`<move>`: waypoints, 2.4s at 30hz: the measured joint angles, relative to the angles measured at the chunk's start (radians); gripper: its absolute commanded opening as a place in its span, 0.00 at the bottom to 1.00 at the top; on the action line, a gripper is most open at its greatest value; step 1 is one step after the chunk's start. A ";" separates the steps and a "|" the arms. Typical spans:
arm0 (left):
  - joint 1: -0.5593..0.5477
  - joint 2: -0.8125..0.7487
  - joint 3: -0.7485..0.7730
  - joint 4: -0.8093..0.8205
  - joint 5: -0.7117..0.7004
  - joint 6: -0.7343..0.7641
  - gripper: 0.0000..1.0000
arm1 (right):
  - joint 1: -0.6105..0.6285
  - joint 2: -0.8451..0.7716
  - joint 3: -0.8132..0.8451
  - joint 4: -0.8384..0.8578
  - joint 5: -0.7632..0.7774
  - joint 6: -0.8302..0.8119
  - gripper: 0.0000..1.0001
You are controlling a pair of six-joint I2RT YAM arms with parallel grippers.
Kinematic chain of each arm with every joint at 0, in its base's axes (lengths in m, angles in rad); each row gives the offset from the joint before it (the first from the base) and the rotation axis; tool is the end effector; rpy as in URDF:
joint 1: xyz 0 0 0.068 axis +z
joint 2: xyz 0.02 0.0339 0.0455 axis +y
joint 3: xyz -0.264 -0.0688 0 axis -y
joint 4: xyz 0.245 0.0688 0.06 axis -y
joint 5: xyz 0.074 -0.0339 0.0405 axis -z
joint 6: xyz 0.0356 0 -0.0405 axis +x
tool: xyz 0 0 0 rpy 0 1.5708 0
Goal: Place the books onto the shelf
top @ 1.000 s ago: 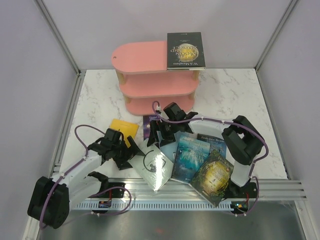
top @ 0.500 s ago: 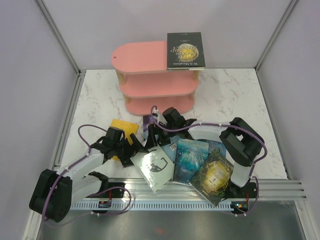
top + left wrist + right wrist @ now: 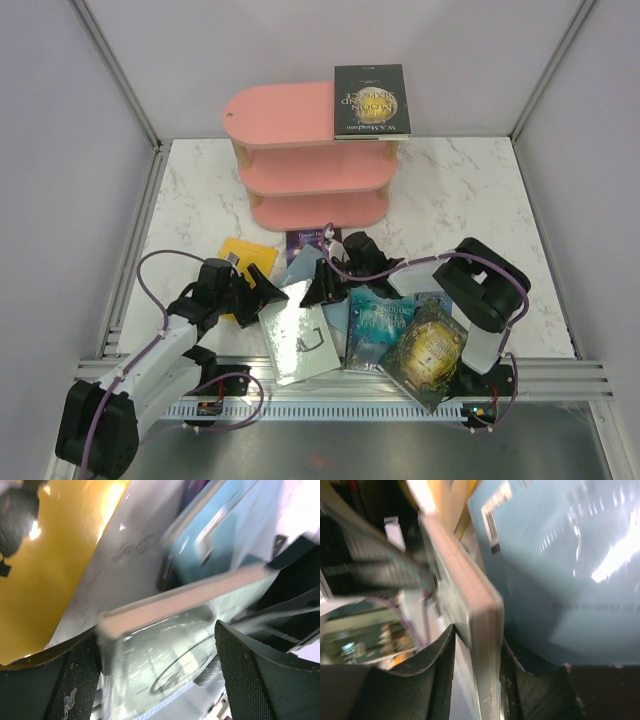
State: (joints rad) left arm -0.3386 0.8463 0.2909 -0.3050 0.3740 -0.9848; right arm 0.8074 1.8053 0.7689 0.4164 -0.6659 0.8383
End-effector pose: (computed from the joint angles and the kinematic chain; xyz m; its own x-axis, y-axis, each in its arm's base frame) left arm 0.1416 -0.0637 0.1518 -0.8403 -0.5263 -0.1299 -0.3005 0.6516 -0.6965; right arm 0.2197 0.2614 0.1307 -0.9495 -0.1466 -0.2774 -0.3137 0.4328 0.8452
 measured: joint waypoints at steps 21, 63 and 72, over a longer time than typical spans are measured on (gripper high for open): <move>0.122 -0.212 0.299 -0.025 0.165 0.090 1.00 | -0.096 -0.172 -0.290 0.706 -0.151 0.753 0.00; 0.133 -0.288 0.353 0.144 0.763 -0.040 0.72 | -0.282 -0.566 0.014 0.116 -0.217 0.475 0.00; 0.105 -0.275 0.335 0.180 0.763 -0.055 0.66 | -0.284 -0.525 0.013 0.211 -0.187 0.529 0.00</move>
State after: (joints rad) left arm -0.2340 0.5716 0.6254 -0.1246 1.1366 -1.0401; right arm 0.5236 1.2804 0.7818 0.6273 -0.8532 1.3674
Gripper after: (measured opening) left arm 0.702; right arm 0.302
